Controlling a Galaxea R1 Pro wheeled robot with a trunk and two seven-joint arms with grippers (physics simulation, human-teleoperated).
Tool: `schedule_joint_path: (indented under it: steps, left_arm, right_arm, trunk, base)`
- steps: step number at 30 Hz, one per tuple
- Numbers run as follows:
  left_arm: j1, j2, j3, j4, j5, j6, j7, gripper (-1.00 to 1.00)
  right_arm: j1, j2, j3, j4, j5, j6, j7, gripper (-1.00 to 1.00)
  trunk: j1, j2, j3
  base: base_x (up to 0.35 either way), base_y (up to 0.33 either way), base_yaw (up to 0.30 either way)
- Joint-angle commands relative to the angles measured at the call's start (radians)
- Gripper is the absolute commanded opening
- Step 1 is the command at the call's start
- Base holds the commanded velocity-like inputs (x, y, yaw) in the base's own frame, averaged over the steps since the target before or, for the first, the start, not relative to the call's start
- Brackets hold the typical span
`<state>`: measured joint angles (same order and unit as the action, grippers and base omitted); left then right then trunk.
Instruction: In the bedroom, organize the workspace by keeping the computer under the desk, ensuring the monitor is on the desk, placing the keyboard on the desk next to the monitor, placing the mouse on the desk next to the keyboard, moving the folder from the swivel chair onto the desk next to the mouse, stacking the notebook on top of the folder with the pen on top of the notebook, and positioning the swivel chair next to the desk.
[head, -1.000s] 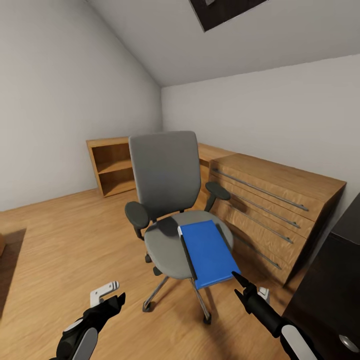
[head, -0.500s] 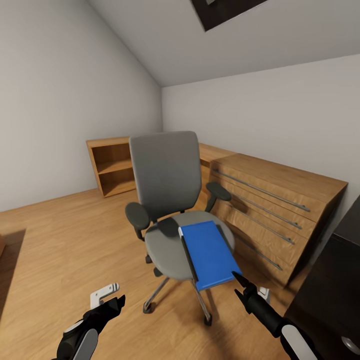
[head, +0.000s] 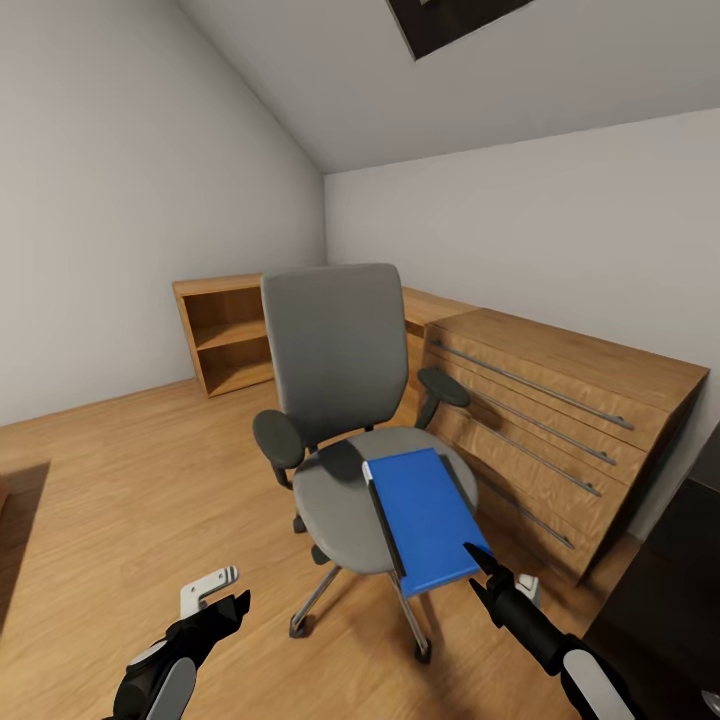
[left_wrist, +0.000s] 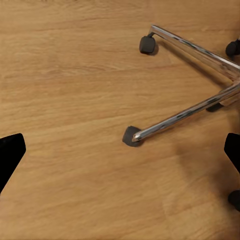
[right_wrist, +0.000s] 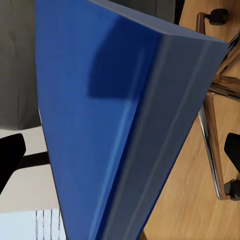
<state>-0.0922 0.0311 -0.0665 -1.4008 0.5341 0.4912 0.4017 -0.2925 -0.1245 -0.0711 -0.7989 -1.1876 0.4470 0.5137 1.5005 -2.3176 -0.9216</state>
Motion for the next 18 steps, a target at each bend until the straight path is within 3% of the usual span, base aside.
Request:
schedule_joint_path:
  steps: [1,18]
  left_arm:
    - [-0.001,0.001,-0.003,-0.001,0.01,0.001,0.01,1.0]
    - [-0.001,0.001,-0.003,-0.001,0.01,0.001,0.011,1.0]
  right_arm:
    - [0.0,0.0,-0.002,0.0,-0.007,0.009,0.0,1.0]
    - [0.0,0.0,-0.002,0.001,-0.007,0.009,0.0,1.0]
  trunk:
    - [0.0,0.0,-0.001]
    - [0.0,0.0,-0.001]
  base:
    - [0.007,0.004,0.0]
    - [0.001,0.001,0.0]
